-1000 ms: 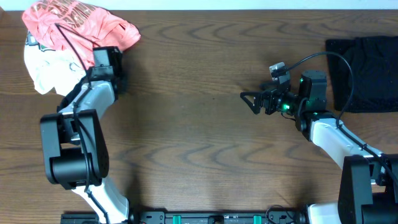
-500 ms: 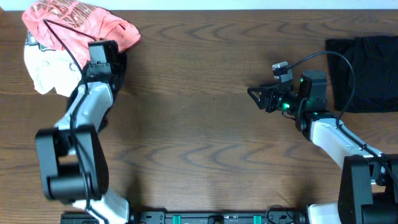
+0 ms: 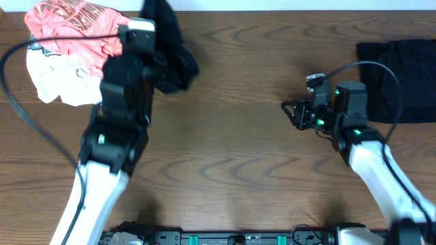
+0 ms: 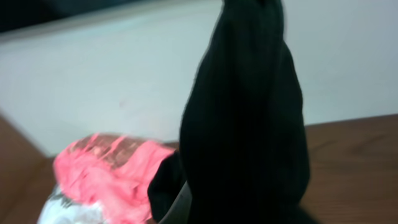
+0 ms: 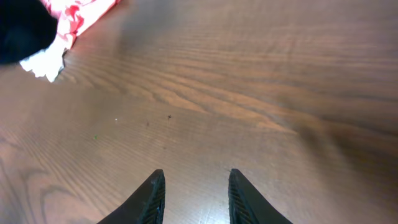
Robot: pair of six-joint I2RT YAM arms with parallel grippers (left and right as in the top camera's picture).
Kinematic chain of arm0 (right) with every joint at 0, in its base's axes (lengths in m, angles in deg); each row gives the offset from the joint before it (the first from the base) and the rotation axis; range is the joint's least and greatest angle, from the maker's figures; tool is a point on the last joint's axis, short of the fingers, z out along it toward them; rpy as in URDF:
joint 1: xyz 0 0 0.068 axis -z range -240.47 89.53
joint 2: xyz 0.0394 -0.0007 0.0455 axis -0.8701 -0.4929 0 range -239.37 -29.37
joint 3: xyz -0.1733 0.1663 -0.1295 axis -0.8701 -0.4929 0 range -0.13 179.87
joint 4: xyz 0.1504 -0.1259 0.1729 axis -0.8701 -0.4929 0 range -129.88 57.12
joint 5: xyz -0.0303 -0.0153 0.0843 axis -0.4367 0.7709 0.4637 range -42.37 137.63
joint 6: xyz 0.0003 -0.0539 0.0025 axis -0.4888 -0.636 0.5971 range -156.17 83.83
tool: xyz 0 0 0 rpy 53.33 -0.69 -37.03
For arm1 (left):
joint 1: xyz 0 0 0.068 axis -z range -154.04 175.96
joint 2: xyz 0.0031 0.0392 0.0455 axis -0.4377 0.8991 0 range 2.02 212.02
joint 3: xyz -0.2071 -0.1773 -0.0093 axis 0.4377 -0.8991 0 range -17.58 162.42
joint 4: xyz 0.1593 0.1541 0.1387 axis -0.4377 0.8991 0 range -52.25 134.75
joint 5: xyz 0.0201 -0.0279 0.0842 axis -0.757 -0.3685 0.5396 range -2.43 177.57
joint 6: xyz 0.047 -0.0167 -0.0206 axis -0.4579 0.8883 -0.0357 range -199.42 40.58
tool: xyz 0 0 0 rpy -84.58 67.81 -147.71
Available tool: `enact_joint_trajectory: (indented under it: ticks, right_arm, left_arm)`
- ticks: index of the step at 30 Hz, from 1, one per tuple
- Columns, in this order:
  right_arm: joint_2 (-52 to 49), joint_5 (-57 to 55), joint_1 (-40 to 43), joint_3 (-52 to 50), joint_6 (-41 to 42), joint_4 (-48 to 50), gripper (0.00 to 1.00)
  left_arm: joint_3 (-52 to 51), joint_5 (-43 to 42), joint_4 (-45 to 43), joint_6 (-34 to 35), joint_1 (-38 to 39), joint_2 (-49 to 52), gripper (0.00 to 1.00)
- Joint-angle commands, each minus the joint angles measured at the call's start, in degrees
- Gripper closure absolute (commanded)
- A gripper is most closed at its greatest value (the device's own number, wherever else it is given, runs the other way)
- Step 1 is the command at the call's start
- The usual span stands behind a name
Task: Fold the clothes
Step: 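Grasp the black t-shirt with the left gripper and lift it, then bring the right gripper to the lifted shirt and grasp its edge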
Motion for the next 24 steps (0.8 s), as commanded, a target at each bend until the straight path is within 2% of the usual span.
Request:
enact_joint_trajectory:
  ticks: [1,6,11,13,19,24]
  right_arm:
    - [7.8,-5.4,-0.3,2.2,-0.7,-3.8,0.68]
    - [14.7,-5.4,-0.8,2.2,-1.5,-9.8,0.64]
    - [15.0,1.5,-3.0,2.1,-2.6,-12.0,0.61]
    - [14.7,3.8,-4.8,2.1,-2.6,-11.0,0.55]
    - [13.3,3.1,-9.9,2.1,-2.6,-6.1,0.5]
    - [9.5,3.3,-11.9,2.1,-2.6,-0.7,0.44]
  left_arm:
    - [0.9,0.5,1.5,3.4,4.8,-4.0,0.94]
    - [0.9,0.4,3.3,8.2,9.6,-4.6,0.94]
    - [0.9,0.4,3.0,10.0,11.6,-3.7,0.94]
    - [0.9,0.4,2.6,12.8,11.6,-3.1,0.94]
    - [0.9,0.1,1.3,21.0,11.6,-1.1,0.94]
    - [0.9,-4.2,0.8,25.3,11.6,0.4,0.94]
